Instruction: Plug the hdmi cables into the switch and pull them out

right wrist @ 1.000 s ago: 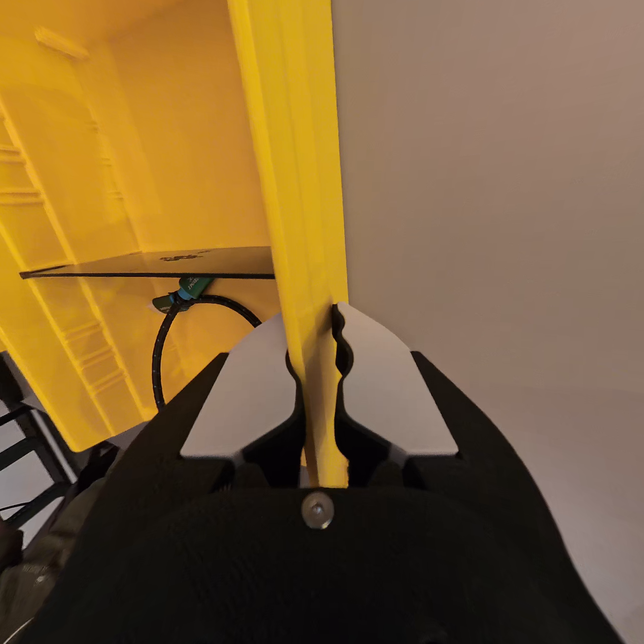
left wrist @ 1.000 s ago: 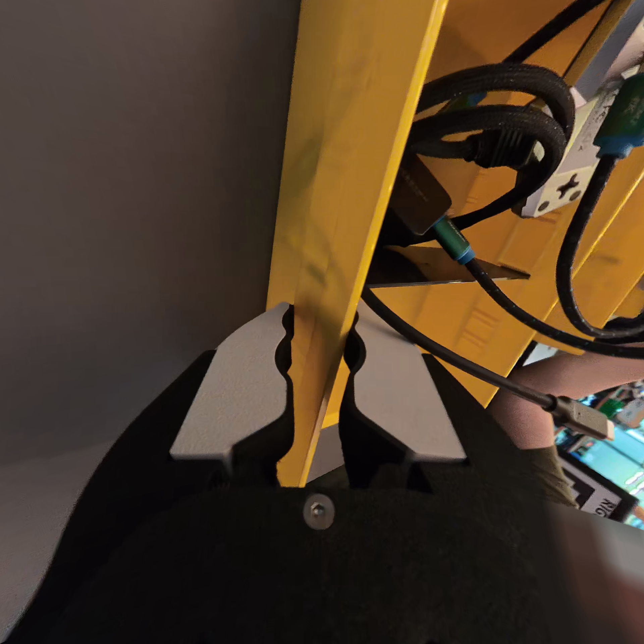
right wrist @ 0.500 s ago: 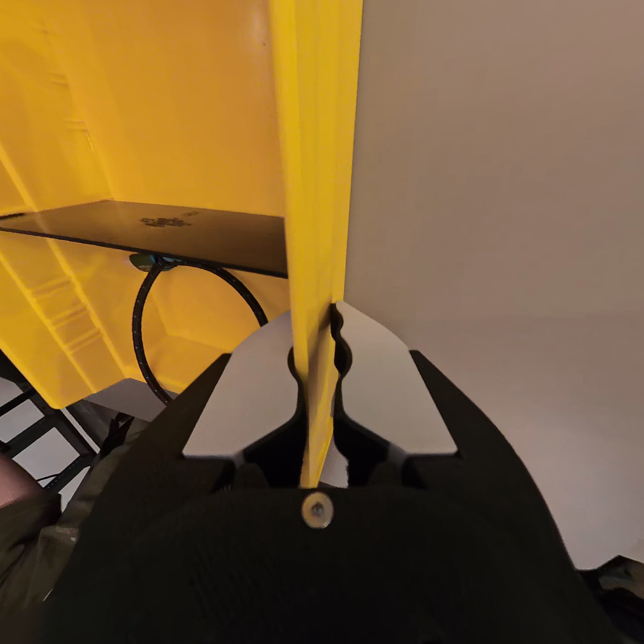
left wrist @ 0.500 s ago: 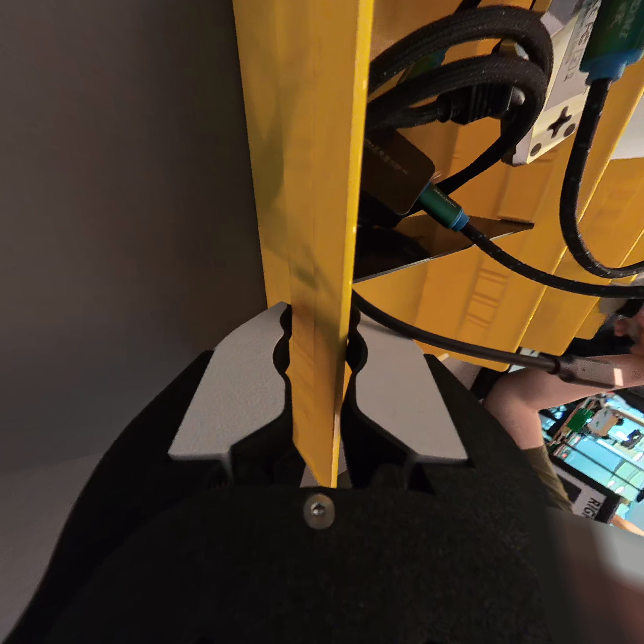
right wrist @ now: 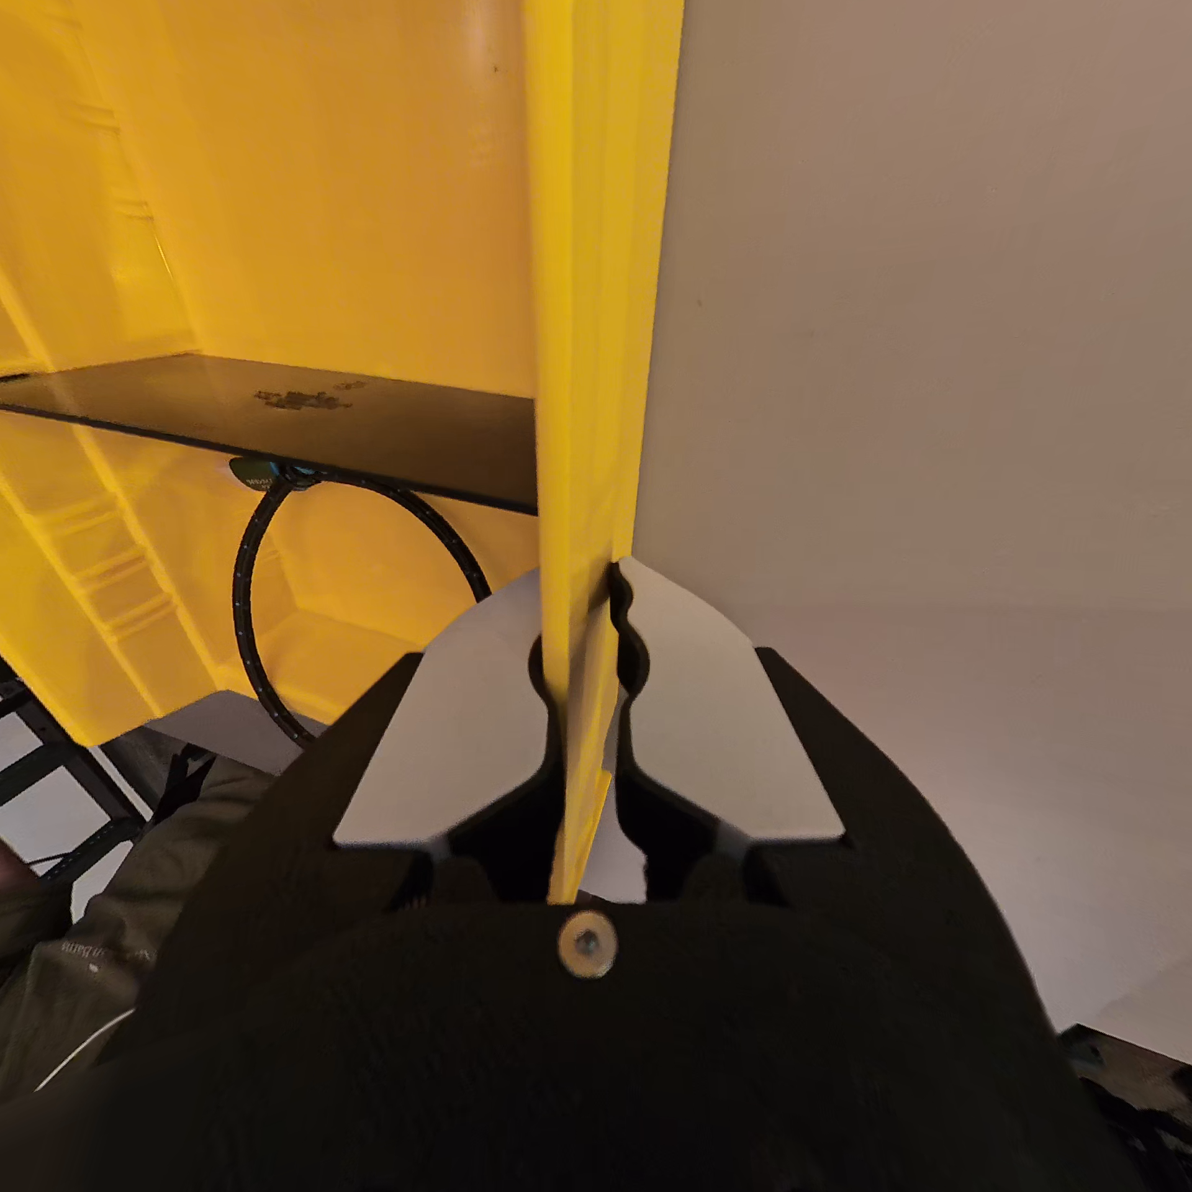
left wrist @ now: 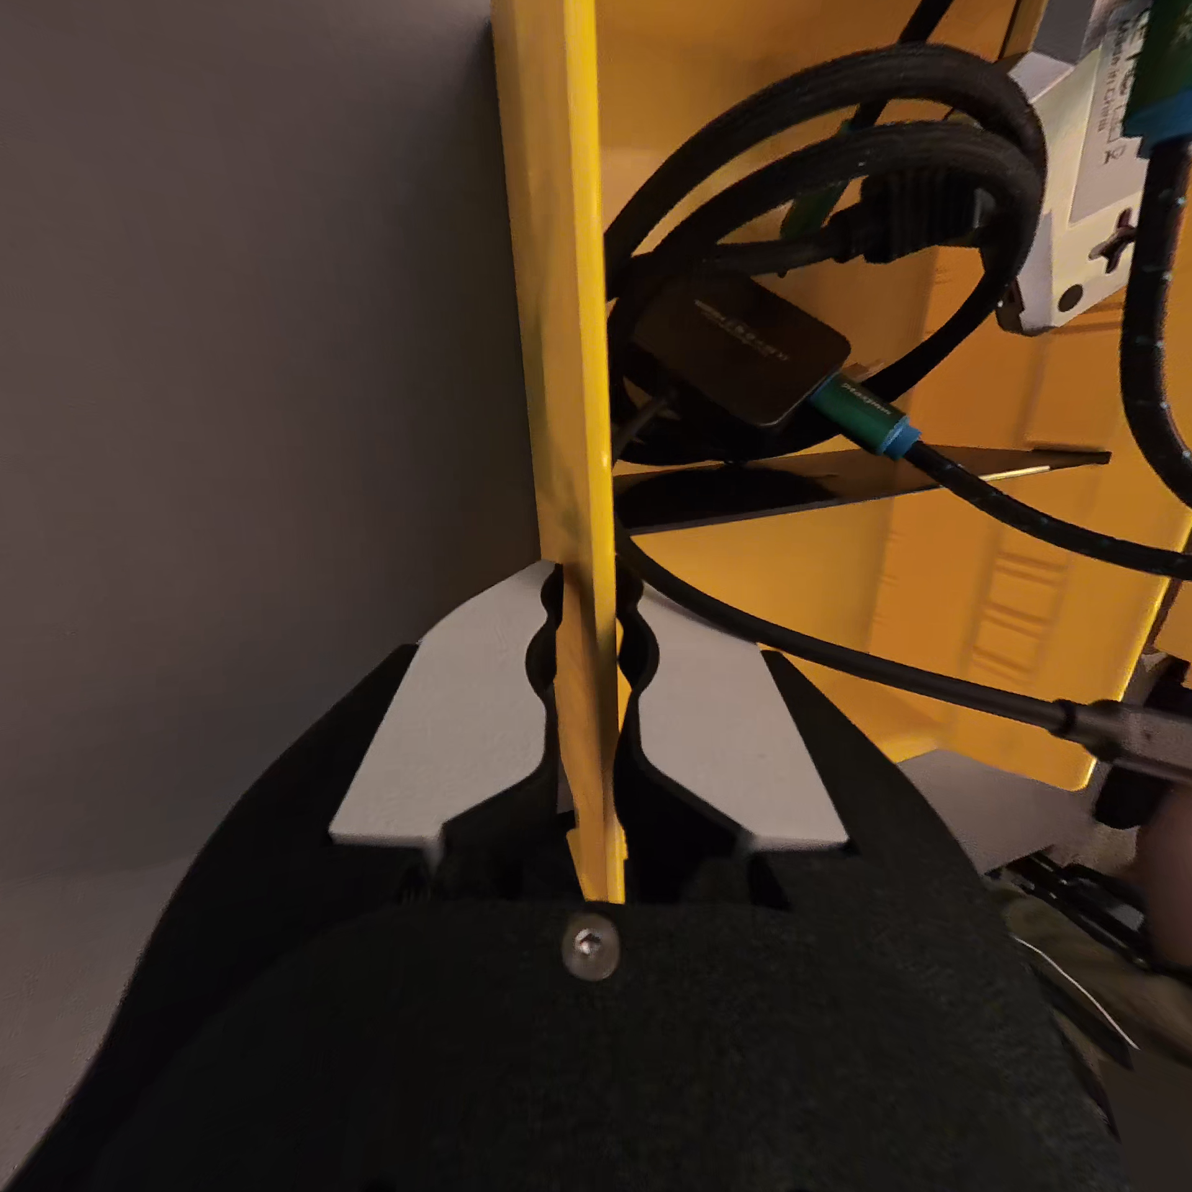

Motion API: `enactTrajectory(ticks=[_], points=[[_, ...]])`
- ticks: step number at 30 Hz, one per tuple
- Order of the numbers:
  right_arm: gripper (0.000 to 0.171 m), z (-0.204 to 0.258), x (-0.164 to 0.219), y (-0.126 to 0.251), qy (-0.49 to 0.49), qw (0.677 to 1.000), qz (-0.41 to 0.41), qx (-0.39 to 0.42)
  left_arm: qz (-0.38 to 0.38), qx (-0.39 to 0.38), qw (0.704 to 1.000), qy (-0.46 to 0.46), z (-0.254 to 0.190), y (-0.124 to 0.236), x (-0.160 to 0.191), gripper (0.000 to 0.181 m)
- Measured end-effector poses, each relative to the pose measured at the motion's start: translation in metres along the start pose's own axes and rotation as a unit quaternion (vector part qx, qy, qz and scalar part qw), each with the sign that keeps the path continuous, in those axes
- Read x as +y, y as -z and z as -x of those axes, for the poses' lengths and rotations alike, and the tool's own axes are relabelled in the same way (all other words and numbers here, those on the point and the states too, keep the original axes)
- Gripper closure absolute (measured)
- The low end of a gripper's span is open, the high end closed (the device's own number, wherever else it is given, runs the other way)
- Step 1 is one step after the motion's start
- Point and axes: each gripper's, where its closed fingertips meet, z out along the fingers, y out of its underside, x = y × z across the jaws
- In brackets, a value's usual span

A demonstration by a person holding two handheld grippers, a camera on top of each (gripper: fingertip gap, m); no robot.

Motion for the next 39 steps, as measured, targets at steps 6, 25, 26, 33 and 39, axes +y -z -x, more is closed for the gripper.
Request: enactTrajectory(ticks=[6, 25, 26, 33, 39], points=[[0.149, 0.002, 0.003, 0.013, -0.012, 0.999, -0.018, -0.026, -0.143, 0.054, 0.988, -0.016, -0.009, 0.051, -0.015, 0.151], [0.148, 0.100, -0.026, 0.247, 0.174, 0.788, -0.591, 0.019, -0.494, -0.201, 0.710, -0.459, -0.121, 0.133, -0.030, 0.128], [0.140, 0.109, -0.025, 0.257, 0.192, 0.759, -0.621, 0.024, -0.477, -0.197, 0.717, -0.470, -0.127, 0.123, -0.028, 0.124], [0.124, 0.143, -0.015, 0.286, 0.277, 0.611, -0.733, 0.110, -0.400, -0.183, 0.722, -0.534, -0.169, 0.076, 0.000, 0.124], [0.125, 0.148, -0.018, 0.283, 0.281, 0.610, -0.733, 0.110, -0.325, -0.236, 0.759, -0.512, -0.158, 0.034, -0.008, 0.132]])
